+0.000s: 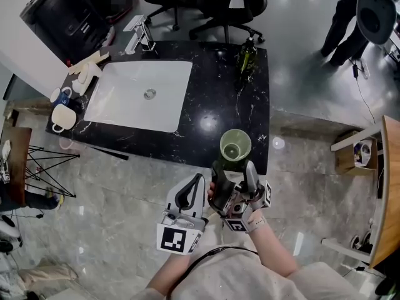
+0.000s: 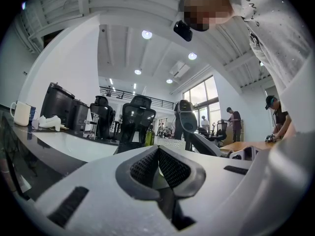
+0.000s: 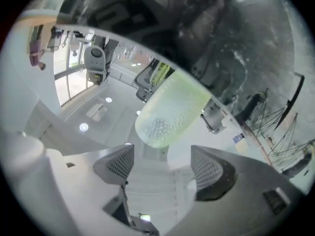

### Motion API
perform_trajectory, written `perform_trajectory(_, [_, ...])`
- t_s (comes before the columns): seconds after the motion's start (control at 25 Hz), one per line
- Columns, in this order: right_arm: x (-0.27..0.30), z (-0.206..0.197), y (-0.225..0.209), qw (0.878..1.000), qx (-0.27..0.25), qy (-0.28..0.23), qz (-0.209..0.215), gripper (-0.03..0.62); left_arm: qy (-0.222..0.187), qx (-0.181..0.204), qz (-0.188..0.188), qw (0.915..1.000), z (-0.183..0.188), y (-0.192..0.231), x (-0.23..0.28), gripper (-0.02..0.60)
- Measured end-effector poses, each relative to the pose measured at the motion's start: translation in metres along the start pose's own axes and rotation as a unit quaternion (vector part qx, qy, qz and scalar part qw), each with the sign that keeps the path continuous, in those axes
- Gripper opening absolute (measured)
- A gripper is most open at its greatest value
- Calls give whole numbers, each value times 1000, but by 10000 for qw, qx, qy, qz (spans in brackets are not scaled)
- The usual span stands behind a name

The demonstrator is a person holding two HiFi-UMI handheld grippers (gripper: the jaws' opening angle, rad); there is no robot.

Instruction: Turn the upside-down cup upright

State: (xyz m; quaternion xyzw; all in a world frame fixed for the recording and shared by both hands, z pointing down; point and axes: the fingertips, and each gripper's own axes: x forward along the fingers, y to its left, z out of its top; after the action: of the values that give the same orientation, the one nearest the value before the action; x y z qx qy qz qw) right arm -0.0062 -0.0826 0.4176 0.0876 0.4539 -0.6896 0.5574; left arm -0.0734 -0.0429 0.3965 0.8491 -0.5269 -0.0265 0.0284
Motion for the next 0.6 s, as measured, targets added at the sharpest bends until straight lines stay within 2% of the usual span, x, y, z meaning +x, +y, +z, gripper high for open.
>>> perform_trajectory(0.16, [-10, -14, -8, 9945, -688, 419, -674, 341, -40, -9, -25, 10000, -1, -3, 1, 8])
perform_trajectory(0.28, [-17, -25, -6, 9787, -1517, 857, -1088, 340, -38, -50, -25, 10000, -7, -7, 1, 8])
perform_trajectory(0.36, [-17, -34, -2, 9588, -2178, 1205, -1369, 339, -41, -75, -57, 9999, -9, -10, 2, 8])
perform_trajectory(0.48, [-20, -37, 3, 9253, -3009, 1449, -1797, 327, -54, -119, -130, 9998, -12, -17, 4, 8])
perform_trajectory(0.52, [-21, -36, 5, 9132, -3264, 1481, -1939, 305, -57, -133, -158, 9998, -13, -19, 4, 8])
perform_trajectory(0.6, [-25, -31, 9, 8807, -3889, 1493, -2257, 210, -54, -156, -229, 9996, -14, -24, 6, 8])
